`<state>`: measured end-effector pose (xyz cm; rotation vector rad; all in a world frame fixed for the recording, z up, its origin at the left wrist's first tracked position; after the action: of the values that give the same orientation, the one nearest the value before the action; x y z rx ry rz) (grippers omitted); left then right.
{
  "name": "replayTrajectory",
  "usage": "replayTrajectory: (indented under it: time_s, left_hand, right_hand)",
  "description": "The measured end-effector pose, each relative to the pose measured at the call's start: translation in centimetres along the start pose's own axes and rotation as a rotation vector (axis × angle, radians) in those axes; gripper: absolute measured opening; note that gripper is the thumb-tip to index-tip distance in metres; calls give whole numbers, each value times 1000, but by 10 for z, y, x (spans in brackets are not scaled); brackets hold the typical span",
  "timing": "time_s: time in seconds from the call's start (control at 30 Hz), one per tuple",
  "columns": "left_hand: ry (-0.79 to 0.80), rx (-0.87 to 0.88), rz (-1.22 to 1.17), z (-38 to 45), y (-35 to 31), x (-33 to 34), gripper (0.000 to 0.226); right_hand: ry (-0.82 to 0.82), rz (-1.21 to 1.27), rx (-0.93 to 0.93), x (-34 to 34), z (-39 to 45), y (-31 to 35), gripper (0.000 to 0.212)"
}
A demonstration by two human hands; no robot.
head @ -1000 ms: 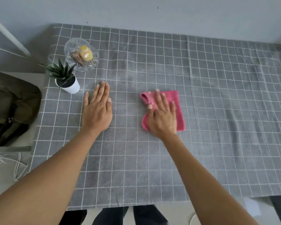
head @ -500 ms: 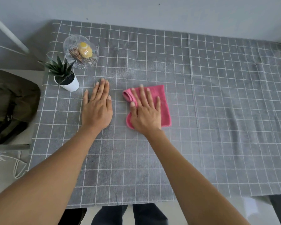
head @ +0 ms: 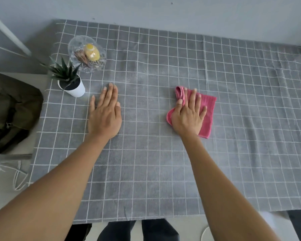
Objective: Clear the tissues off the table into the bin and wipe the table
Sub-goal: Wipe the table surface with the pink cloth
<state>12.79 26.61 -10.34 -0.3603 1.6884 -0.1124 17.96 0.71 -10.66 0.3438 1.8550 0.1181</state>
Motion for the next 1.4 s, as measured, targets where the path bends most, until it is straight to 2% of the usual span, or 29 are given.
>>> replayTrajectory:
  time_s: [0.17, 0.3, 0.37, 0.47, 0.6, 0.77, 0.87, 0.93, 1.07, 1.2, 1.33, 1.4]
  left_hand:
    - [-16, 10, -5, -1, -1, -2, 53]
    - [-13, 16, -26, 0, -1, -1, 52]
    - [-7, 14, -22, 0, 1, 0, 52]
    - [-10, 9, -14, 1, 1, 0, 52]
    - [-8, -5, 6, 1, 2, 1, 54]
    - [-16, -3, 8, 1, 1, 1, 54]
    - [-24, 3, 5, 1, 1, 0, 54]
    - [-20, 5, -4, 0, 1, 0, 53]
    - [-14, 4, -7, 1, 1, 0, 53]
    - [-14, -11, -1, 1, 2, 1, 53]
    - [-13, -4, -10, 2, 1, 1, 54]
    - [-17, 6, -5, 1, 1, 1, 54]
  right_hand:
    - [83, -52, -372, 40, -46, 92, 52]
    - [120, -100, -532, 35, -46, 81, 50]
    - [87, -133, -452, 22, -29, 46, 50]
    - [54, -76, -190, 5, -11, -12, 55]
    - [26, -3, -82, 8, -22, -5, 51]
    - [87, -23, -330, 39, -71, 56, 51]
    - [103, -27, -424, 39, -77, 56, 51]
    - [69, -55, -385, 29, -67, 34, 49]
    - [5, 3, -140, 15, -48, -12, 55]
    - [22, 38, -85, 18, -53, 4, 50]
    - [100, -1, -404, 42, -93, 70, 51]
    - [134, 6, -501, 48, -103, 82, 51]
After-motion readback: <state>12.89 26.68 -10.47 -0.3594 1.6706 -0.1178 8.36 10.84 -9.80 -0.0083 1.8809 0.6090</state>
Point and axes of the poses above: each hand's wrist, its own z-axis towards the middle knuckle, its own x-axis out of the palm, y = z × x, the point moved 8 cm from there along z, towards the middle knuckle, and after that the axes turned 8 degrees about y, right-handed, at the moved point
